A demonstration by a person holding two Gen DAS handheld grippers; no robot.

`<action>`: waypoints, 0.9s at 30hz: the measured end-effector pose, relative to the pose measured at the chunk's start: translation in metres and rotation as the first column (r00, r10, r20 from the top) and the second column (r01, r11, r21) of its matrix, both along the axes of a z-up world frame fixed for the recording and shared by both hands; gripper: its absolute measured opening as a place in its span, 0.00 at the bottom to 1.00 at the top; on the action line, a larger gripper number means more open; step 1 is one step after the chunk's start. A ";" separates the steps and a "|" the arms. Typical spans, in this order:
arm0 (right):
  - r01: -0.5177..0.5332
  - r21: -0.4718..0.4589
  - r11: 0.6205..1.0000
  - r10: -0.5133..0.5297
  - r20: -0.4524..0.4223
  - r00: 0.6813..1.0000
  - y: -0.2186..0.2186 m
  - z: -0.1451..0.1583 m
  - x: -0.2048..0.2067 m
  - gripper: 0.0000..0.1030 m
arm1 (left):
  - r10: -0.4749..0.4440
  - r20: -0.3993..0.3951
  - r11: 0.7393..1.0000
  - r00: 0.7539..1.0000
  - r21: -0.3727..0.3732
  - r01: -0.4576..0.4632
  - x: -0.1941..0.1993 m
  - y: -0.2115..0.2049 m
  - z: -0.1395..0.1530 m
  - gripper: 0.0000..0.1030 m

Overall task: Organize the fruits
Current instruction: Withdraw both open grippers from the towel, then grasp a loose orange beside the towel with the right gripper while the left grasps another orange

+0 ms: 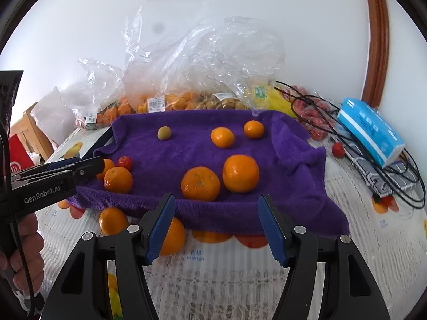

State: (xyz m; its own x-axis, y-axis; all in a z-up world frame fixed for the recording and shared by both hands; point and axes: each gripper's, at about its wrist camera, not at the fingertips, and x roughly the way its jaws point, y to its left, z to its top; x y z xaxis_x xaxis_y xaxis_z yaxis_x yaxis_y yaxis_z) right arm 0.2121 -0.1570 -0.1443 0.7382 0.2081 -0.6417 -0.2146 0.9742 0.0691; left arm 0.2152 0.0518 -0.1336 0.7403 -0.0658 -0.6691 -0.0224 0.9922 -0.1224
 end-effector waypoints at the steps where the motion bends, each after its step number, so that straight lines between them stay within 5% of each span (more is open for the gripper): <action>1: 0.006 0.004 1.000 -0.006 -0.004 1.000 -0.001 -0.001 -0.002 0.62 | 0.003 0.001 1.000 1.000 0.002 -0.003 -0.001 0.002 0.000 0.49; 17: -0.050 0.033 0.998 0.052 -0.078 0.996 0.022 -0.014 -0.011 0.62 | 0.039 0.004 0.997 0.999 -0.067 -0.039 -0.011 0.035 0.004 0.50; 27: -0.119 -0.050 0.992 0.111 -0.151 0.982 0.056 -0.032 0.001 0.62 | 0.047 0.012 0.996 0.999 -0.081 -0.046 -0.018 0.036 0.008 0.50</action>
